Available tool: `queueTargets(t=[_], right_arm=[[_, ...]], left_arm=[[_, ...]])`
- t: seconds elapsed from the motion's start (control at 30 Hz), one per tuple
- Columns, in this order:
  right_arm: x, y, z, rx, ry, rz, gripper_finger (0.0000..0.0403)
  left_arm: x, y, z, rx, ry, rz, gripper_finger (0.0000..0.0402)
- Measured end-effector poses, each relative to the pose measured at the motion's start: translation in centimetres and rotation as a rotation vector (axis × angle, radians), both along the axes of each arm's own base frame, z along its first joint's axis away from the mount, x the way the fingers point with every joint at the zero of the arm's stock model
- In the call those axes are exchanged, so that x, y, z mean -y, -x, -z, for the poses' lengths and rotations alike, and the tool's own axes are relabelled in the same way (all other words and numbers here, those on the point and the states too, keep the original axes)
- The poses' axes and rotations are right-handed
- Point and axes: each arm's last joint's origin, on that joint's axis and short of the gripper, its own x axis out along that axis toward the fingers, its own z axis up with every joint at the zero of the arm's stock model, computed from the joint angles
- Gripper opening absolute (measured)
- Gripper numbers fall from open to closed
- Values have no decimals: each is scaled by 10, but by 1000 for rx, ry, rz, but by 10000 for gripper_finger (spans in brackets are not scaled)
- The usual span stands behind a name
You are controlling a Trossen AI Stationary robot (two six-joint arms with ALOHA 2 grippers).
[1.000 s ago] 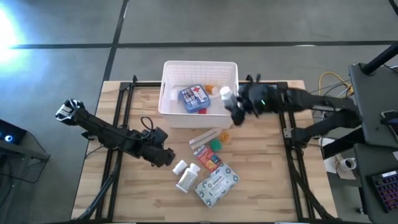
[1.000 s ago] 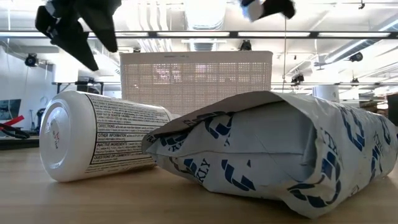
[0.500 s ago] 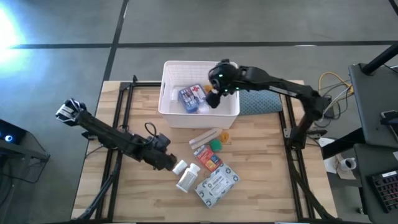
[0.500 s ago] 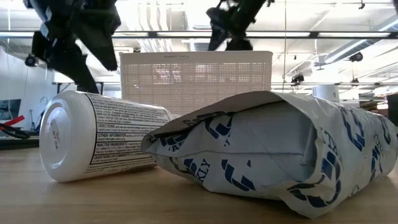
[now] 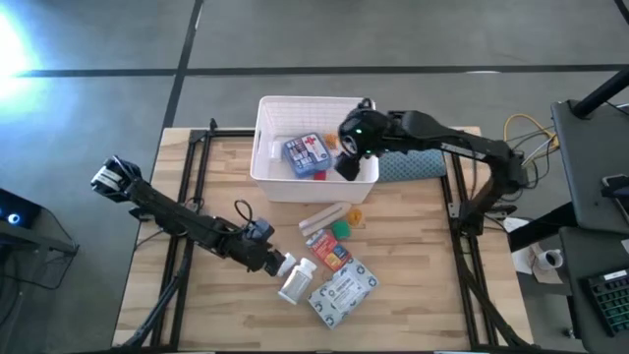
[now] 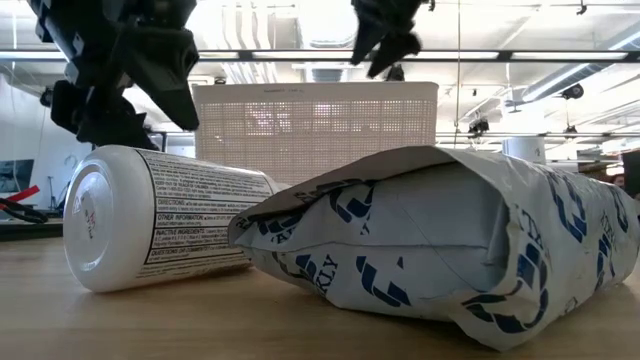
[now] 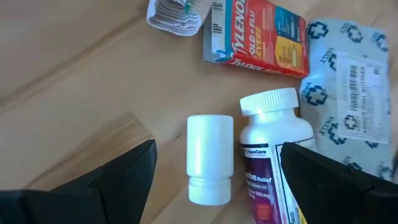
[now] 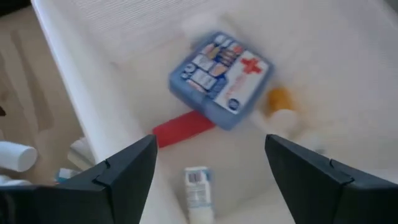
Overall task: Pick & place medical supplies in basket/bin
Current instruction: Put the white medicine bottle into the white bin
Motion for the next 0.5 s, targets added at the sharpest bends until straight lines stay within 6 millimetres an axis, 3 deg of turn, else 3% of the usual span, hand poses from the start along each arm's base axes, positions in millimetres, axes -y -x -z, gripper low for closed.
queueTargets(t=[0.2, 0.5], right_arm=[[-18, 32, -22, 22, 83, 74, 295], [-29, 70, -44, 89, 84, 111, 290]], left_arm=[[8, -17, 15, -74, -50, 21, 320], [21, -42, 36, -170, -71, 34, 320]])
